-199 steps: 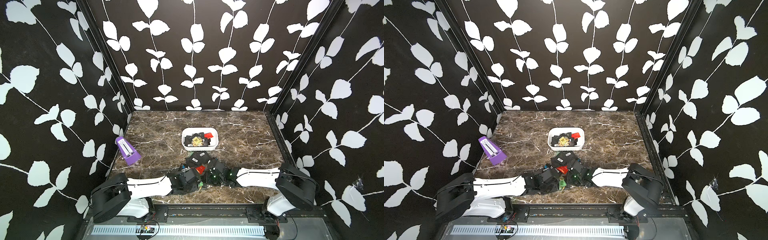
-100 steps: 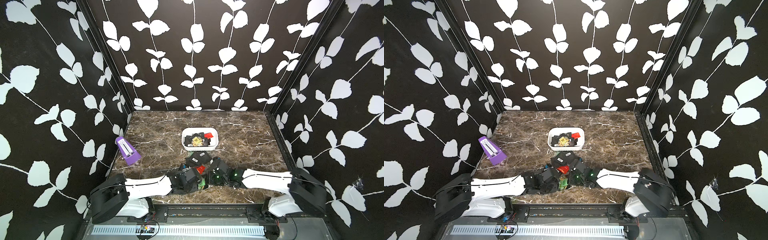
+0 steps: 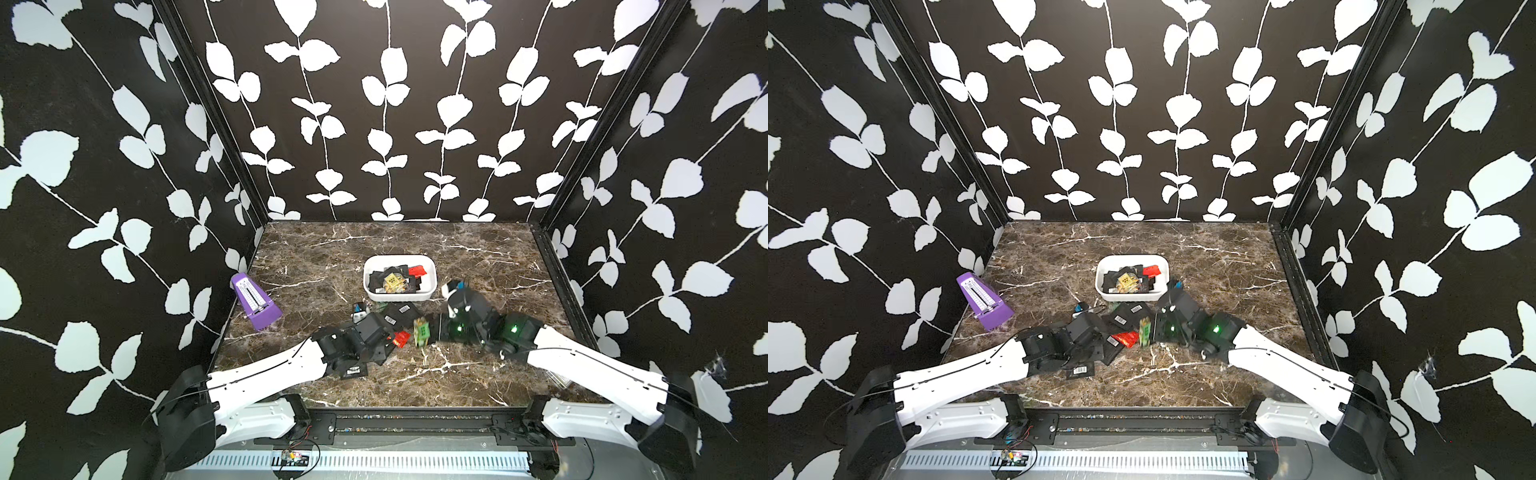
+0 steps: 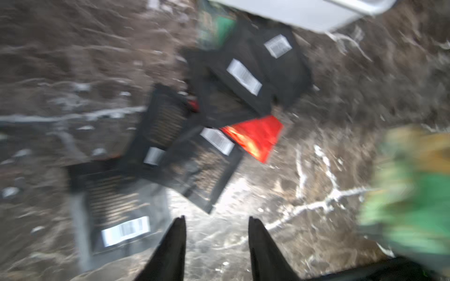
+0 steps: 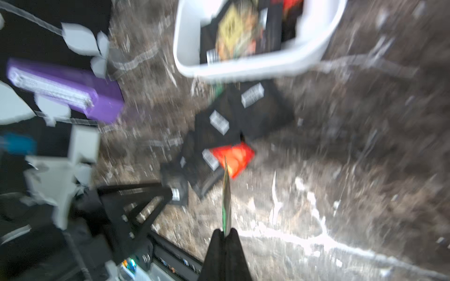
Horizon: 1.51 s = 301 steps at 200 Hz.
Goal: Put the tea bags into the storage box
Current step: Pick up the tea bag from the center of the board, then place the tea bag in the storage box.
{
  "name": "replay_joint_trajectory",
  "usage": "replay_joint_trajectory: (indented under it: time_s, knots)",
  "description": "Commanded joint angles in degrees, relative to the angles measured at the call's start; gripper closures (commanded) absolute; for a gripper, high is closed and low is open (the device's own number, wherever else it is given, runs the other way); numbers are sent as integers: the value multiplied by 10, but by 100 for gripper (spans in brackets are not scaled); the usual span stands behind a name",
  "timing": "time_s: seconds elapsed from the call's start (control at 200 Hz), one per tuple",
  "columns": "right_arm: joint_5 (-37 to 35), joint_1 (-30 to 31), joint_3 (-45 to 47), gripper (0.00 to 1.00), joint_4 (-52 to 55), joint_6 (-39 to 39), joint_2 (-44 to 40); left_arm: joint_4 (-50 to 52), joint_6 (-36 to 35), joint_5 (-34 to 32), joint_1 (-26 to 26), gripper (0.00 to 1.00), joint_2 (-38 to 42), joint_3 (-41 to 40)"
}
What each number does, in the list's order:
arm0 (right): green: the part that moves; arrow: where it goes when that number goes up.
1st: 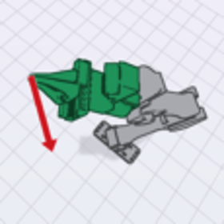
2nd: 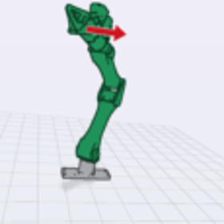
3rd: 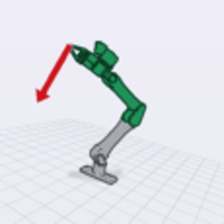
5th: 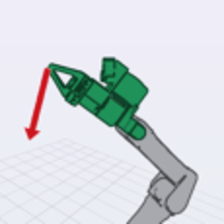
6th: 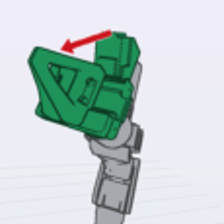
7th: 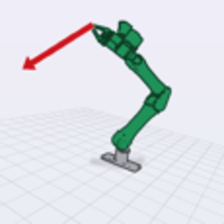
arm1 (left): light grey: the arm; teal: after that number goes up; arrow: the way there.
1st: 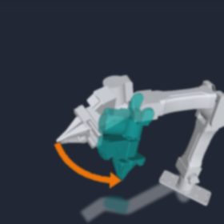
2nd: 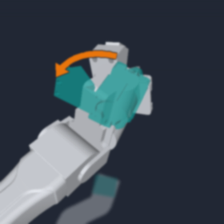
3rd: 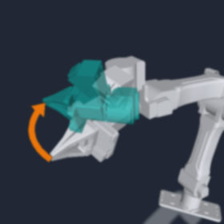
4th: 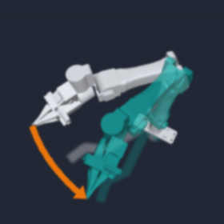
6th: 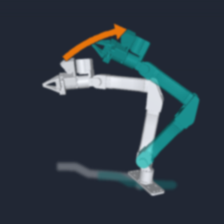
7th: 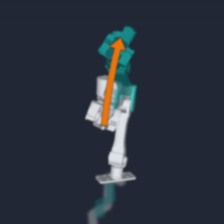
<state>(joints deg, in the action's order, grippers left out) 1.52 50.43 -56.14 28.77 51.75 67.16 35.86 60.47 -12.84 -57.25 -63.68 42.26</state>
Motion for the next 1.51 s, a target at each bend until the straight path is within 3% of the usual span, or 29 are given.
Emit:
replay_joint_trajectory:
  time_s: [0.0, 0.35, 0.57, 0.795, 0.86, 0.925, 0.97, 1.26, 1.5]
  knots:
    - [34, -44, -61, 100, 9, -52, 37, 55, -27, -23, 18, 52, 34, -6]
    - [103, -156, -228, 100, -60, -72, 266, 43, -4, -15, 42, 45, 94, -66]
    - [121, -170, -341, 100, -71, -77, 389, 32, 10, -9, 43, 44, 111, -86]
    - [125, -177, -390, 100, -78, -67, 452, 21, 11, -5, 43, 48, 116, -90]
    - [115, -183, -390, 83, -66, -71, 458, 17, 11, -1, 43, 49, 113, -90]
    - [103, -192, -386, 64, -48, -81, 456, 15, 11, 3, 43, 50, 110, -89]
    - [94, -200, -380, 60, -33, -88, 452, 14, 11, 5, 43, 51, 107, -86]
    - [76, -211, -250, 57, -3, -136, 281, 3, -3, 13, 45, 61, 98, -72]
    - [82, -158, -16, 57, -55, -48, 81, -38, -17, 42, 57, 73, 47, -60]
